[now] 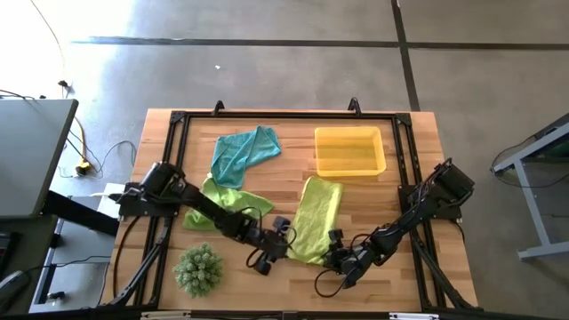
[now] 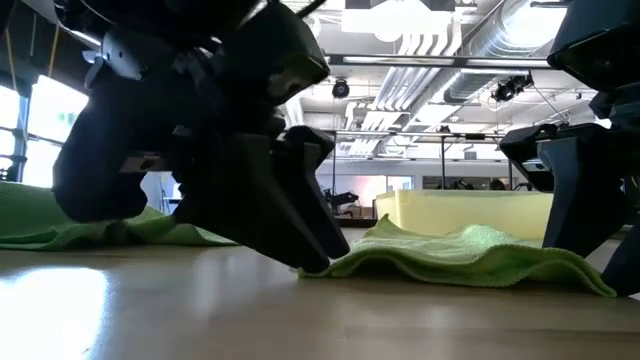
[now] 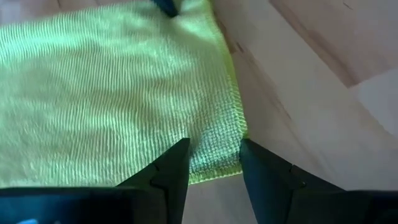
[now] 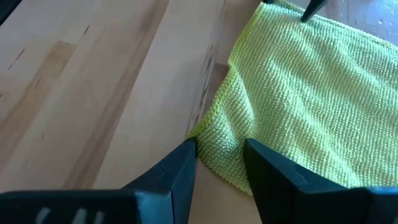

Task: Roll microfiber towels into tight, uniform cylinder then place into a basket
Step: Roll the light green towel

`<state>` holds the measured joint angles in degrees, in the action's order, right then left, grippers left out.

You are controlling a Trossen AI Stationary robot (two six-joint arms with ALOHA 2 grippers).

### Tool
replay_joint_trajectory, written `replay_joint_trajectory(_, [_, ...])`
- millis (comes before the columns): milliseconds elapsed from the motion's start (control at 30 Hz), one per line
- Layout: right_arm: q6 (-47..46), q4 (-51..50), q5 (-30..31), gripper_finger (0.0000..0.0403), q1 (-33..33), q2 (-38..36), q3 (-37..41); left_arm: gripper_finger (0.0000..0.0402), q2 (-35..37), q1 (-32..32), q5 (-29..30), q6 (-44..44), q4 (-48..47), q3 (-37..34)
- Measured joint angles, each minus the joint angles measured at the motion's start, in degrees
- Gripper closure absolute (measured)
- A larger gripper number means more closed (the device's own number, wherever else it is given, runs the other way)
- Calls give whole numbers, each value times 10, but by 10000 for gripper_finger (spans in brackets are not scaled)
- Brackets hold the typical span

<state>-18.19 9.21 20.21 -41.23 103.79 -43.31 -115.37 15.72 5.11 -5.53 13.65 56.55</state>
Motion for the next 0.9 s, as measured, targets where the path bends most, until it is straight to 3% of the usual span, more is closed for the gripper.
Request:
replay_joint_trajectory(233, [-48,-2,-2,270,-1,0,0,310,0,-5,-57,83,-12,0])
replay_joint_trajectory(533, [-75,4,-10,277,-1,0,0,359,-2,14,-58,231,14,-2])
replay_joint_trajectory(800, [-92,15,-21,380,-1,0,0,398,-3,16,-62,305,27,-3])
replay_joint_trajectory(900, [-107,29,-38,396,-1,1,0,397,0,16,-66,324,25,-3])
